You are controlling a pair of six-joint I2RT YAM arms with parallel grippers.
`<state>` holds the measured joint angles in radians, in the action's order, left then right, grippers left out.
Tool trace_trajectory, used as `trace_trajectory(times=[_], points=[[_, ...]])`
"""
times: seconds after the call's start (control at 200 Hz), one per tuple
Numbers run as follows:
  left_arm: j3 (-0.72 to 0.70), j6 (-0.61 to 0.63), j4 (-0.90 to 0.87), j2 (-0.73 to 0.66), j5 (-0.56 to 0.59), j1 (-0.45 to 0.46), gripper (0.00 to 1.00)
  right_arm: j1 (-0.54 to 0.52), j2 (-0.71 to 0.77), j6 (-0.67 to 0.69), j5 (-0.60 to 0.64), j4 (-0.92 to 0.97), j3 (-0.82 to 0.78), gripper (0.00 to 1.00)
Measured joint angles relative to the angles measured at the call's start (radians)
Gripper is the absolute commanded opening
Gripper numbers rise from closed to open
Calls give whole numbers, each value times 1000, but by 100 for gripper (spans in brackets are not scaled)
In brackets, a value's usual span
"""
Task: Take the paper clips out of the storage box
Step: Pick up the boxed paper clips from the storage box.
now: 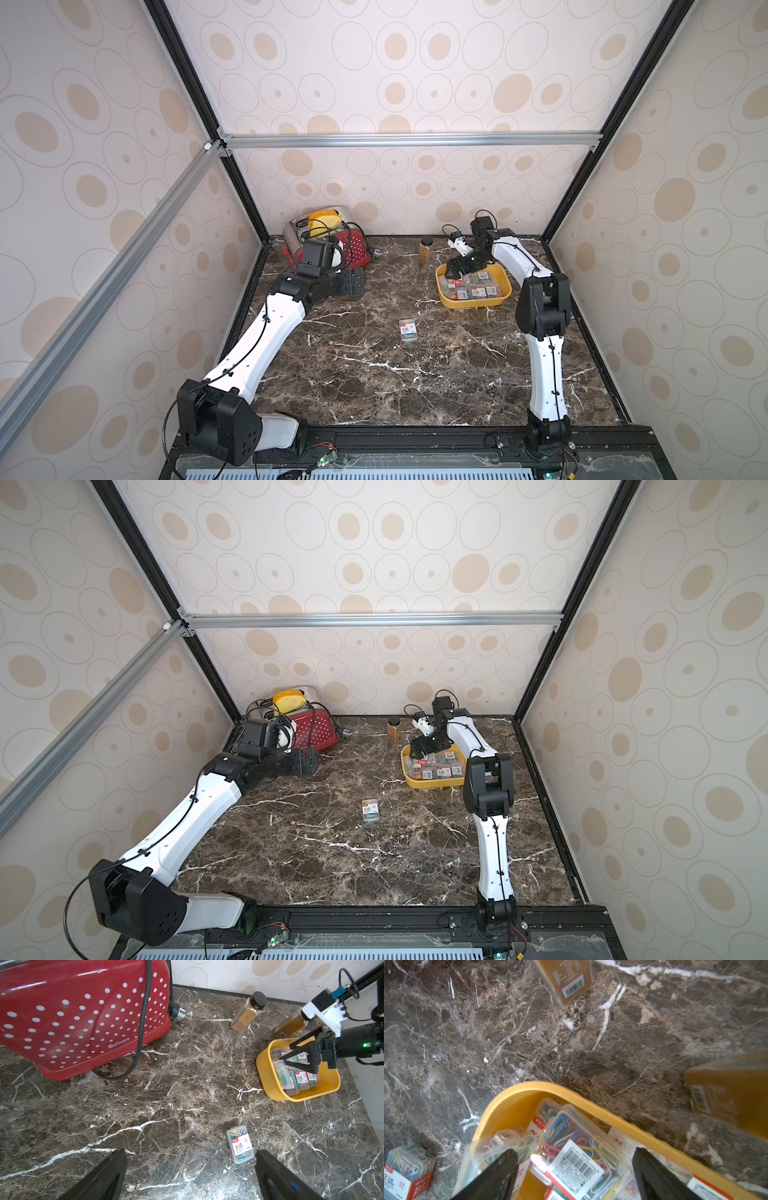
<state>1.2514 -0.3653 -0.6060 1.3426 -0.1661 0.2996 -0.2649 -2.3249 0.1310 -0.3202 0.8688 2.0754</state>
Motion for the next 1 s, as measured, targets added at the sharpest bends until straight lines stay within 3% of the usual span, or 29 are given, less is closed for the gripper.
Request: trace_trajectory(times=[0.18,0.386,0.491,0.631,0.736,0.996], points=[[0,0,-2,0,0,0,99,1,2,-1,-1,3,-27,77],[-8,1,-1,0,0,0,99,3,56,-16,-20,9,-116,76],[-14,1,0,0,-1,0,99,3,77,-24,-24,10,-150,70],[-17,1,1,0,-2,0,99,-2,90,-27,-22,7,-180,70],[-17,1,7,0,-2,0,99,-7,91,-29,6,2,-190,78],[-17,2,8,0,-2,0,99,-42,91,-42,114,-53,-201,79]])
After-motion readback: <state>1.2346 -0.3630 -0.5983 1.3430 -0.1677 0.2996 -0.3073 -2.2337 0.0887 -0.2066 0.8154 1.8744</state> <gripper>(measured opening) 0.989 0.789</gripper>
